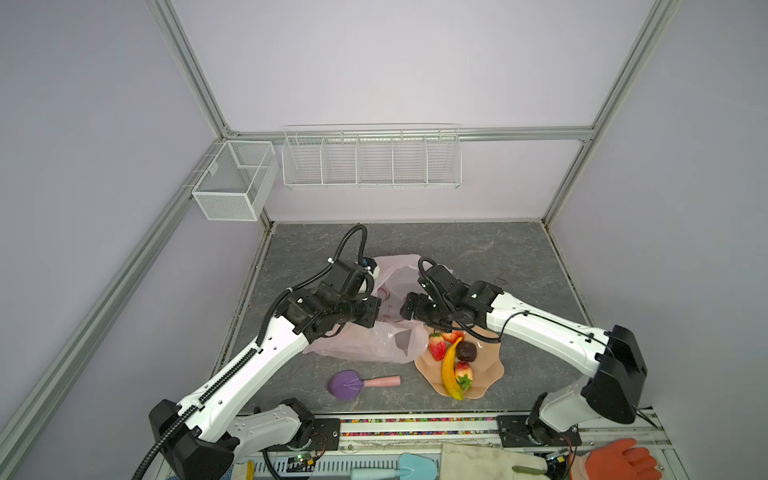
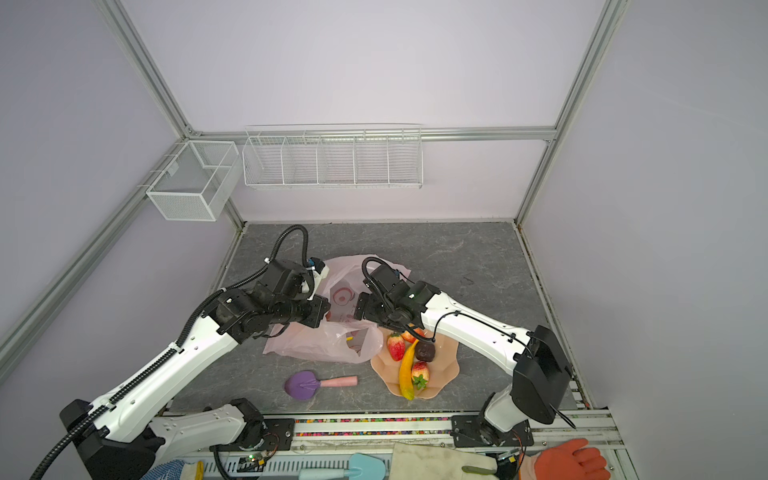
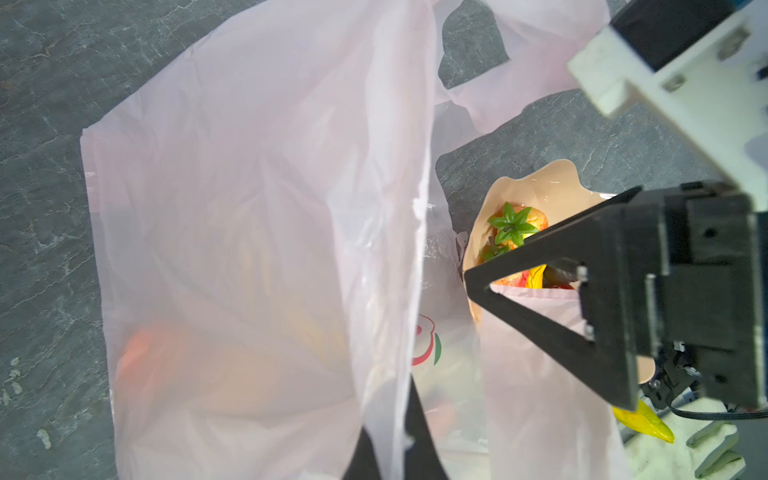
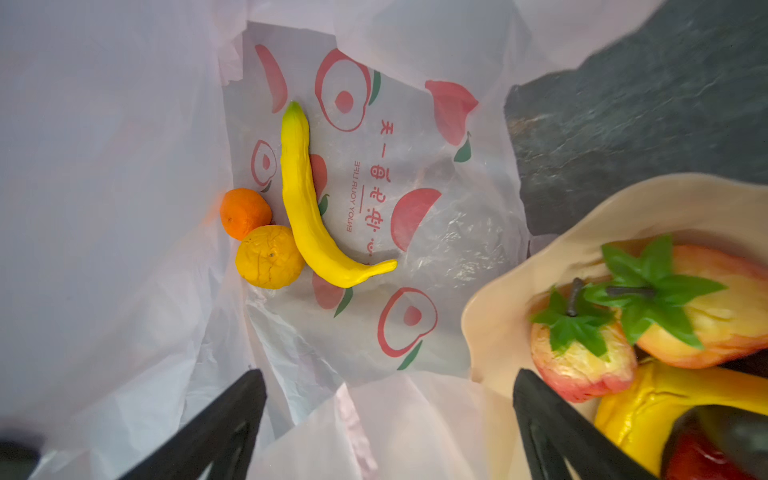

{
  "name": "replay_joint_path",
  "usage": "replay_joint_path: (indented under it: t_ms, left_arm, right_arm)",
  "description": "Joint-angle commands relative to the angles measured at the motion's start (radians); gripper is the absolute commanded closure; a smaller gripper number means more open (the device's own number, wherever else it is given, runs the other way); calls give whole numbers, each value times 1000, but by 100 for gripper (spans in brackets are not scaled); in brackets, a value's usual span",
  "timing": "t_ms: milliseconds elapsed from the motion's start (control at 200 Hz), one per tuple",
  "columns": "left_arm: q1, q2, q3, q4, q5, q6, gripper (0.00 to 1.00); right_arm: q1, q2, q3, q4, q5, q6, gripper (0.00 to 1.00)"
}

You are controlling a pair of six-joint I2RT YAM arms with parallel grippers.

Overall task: Place the fruits into the plastic bag
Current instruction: 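Withdraw the right gripper from the bag back over the bowl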

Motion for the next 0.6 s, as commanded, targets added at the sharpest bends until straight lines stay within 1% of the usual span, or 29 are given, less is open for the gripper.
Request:
replay_joint_path:
  t_ms: [0, 170, 425, 575, 595]
  left_arm:
    - [2, -11, -16, -2, 15, 19, 100]
    - [2, -11, -17, -2, 18, 23, 100]
    - [2, -9, -13, -3, 16, 24, 100]
    - [2, -11, -13, -2, 15, 23, 100]
    - [2, -10, -14, -3, 15, 24, 100]
  right_arm:
    - [-7, -41, 7, -75, 70, -76, 5]
    - [-7, -65, 26, -158, 70, -113, 4]
    - [1, -147, -20, -284, 60, -84, 0]
    - [11, -202, -93, -301, 36, -62, 8]
    - [11, -206, -102, -329, 27, -61, 10]
